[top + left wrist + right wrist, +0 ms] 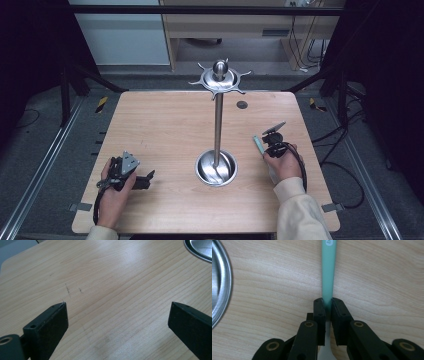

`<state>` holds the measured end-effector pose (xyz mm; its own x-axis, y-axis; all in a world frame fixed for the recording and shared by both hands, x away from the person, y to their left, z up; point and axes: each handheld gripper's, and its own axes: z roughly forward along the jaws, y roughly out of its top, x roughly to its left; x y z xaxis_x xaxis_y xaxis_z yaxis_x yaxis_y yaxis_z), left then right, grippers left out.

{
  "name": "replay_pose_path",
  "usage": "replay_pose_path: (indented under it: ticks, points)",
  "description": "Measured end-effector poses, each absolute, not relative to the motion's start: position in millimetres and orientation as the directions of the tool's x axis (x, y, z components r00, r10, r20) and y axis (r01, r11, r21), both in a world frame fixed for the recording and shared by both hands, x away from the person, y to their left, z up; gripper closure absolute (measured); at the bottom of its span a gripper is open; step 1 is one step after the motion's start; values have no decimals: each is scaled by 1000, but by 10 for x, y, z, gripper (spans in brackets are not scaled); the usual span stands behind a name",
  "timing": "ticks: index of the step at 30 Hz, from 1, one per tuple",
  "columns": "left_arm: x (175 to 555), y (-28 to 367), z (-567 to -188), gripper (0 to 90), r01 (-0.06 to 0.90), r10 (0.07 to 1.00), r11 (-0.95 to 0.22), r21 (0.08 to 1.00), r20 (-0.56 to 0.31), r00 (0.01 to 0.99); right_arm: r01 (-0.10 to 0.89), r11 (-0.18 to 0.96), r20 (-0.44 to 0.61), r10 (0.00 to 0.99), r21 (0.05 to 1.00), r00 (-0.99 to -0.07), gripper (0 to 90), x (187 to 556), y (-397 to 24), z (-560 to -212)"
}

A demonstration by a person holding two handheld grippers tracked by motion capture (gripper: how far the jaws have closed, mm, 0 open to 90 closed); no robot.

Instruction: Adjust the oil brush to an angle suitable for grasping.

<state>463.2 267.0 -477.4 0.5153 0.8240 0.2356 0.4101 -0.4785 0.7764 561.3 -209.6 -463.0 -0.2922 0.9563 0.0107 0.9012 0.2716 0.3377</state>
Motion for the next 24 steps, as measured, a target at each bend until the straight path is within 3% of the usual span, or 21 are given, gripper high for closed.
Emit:
replay_pose_path:
  ticks: [12,24]
  points:
    - [4632,2672,-4772,24,408,824,-477,778,234,517,880,240,48,958,409,-283,827,5558,-2281,-4458]
    - [4635,2677,-4777,24,413,826,-475,777,232,514,803,165,151,941,573,-301,827,5400,-2500,-4019]
